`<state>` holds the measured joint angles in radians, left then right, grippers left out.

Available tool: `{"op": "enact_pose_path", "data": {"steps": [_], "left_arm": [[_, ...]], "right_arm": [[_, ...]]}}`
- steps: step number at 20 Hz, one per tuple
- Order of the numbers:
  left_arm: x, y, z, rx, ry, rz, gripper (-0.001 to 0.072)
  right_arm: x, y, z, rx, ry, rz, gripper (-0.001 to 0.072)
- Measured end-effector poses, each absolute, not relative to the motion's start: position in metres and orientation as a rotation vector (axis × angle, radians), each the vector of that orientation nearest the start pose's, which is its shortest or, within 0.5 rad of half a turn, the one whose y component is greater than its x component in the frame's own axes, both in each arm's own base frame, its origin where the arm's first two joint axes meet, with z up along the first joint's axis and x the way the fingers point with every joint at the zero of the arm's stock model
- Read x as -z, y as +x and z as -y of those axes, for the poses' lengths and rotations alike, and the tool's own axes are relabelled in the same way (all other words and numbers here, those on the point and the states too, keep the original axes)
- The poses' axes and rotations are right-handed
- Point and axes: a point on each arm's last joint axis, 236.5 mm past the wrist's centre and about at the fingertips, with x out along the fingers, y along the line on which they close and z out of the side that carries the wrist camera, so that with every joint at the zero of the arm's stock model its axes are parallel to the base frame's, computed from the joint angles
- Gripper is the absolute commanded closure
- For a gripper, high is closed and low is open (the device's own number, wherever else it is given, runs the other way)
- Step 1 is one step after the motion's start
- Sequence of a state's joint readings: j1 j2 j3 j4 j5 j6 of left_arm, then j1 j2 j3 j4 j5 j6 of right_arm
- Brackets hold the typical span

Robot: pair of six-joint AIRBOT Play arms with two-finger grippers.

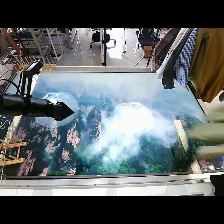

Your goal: Fold the clothes and pants, and hang the long-sleeved shirts on hangers.

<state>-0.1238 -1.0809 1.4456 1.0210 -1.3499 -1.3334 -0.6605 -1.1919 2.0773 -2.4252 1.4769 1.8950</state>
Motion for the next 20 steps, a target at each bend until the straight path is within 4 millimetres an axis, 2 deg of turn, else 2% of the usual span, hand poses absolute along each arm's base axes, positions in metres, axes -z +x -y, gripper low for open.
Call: {"op": "enact_pose_path", "data": {"steps": [4,6,8,10,13,16,20], "left_arm": [[-0.200,0.343,0.156,0.633,-0.062,-0.930,0.0127],[-0.199,0.343,0.154,0.627,-0.053,-0.935,0.0127],[-0.198,0.343,0.153,0.625,-0.047,-0.938,0.0126],[-0.197,0.343,0.152,0.620,-0.047,-0.942,0.0127],[-0.197,0.343,0.152,0.597,-0.086,-0.956,0.0127],[-0.197,0.343,0.152,0.578,-0.122,-0.969,0.0127],[-0.195,0.341,0.151,0.569,-0.137,-0.985,0.0127]], "right_arm": [[-0.478,0.064,0.378,1.751,-0.062,-0.208,0.0700],[-0.495,0.032,0.396,1.834,-0.120,-0.131,0.0700],[-0.500,0.007,0.416,1.890,-0.147,-0.082,0.0700],[-0.501,-0.004,0.436,1.899,-0.163,-0.038,0.0699],[-0.504,-0.007,0.459,1.882,-0.199,0.024,0.0699],[-0.493,-0.005,0.479,1.870,-0.194,0.028,0.0699],[-0.474,-0.008,0.491,1.878,-0.129,0.013,0.0698]]}}
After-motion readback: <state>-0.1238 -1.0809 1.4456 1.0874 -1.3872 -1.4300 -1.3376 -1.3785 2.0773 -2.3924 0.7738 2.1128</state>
